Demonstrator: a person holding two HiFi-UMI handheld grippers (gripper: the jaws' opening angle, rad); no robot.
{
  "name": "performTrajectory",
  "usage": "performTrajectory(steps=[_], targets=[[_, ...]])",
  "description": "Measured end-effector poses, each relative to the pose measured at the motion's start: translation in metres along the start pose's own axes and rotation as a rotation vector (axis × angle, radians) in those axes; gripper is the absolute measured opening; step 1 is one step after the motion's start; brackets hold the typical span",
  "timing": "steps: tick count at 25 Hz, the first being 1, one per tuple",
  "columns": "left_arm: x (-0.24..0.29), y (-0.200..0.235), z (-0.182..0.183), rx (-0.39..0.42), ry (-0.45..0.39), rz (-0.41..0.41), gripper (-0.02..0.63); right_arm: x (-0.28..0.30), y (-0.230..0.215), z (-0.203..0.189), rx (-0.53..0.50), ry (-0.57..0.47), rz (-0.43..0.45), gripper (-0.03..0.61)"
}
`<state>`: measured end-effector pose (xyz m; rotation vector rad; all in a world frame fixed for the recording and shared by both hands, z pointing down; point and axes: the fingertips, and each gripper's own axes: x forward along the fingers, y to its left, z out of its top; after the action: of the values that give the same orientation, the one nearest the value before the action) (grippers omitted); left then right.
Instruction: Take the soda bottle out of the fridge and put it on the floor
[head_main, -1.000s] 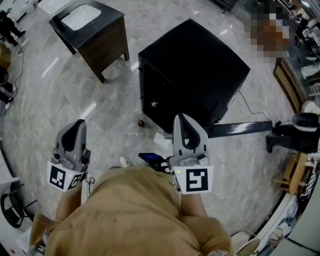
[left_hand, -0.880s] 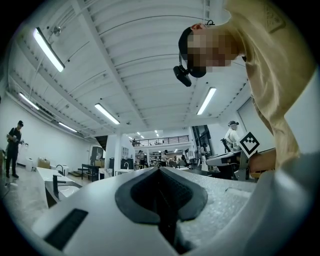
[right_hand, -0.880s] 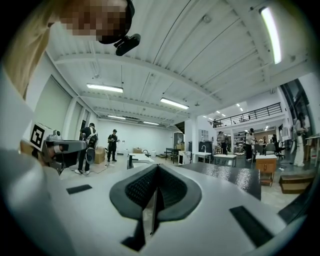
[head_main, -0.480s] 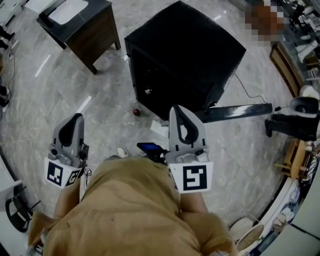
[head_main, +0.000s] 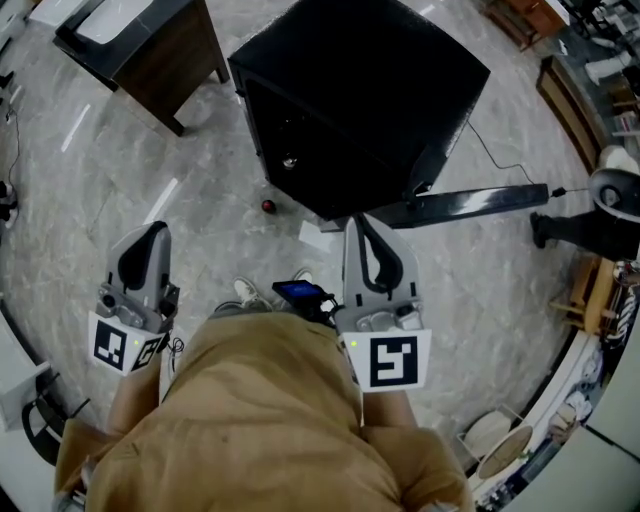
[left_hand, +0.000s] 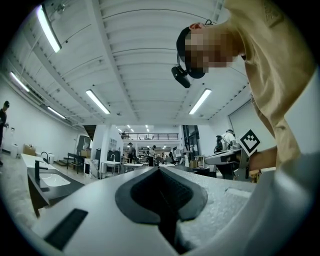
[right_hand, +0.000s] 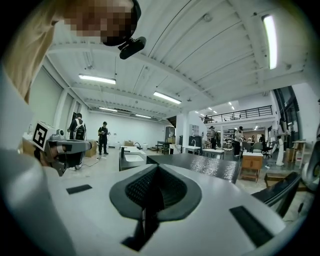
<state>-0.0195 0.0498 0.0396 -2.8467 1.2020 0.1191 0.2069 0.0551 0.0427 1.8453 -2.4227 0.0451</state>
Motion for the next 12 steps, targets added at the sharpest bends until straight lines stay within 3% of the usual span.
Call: performTrajectory(steps=[12], targets=[[0.0, 0.013, -0.013, -0.021, 0.017, 0.025, -0.006, 0.016, 0.011, -0.004, -0.015, 0.028, 0.042, 0.0]])
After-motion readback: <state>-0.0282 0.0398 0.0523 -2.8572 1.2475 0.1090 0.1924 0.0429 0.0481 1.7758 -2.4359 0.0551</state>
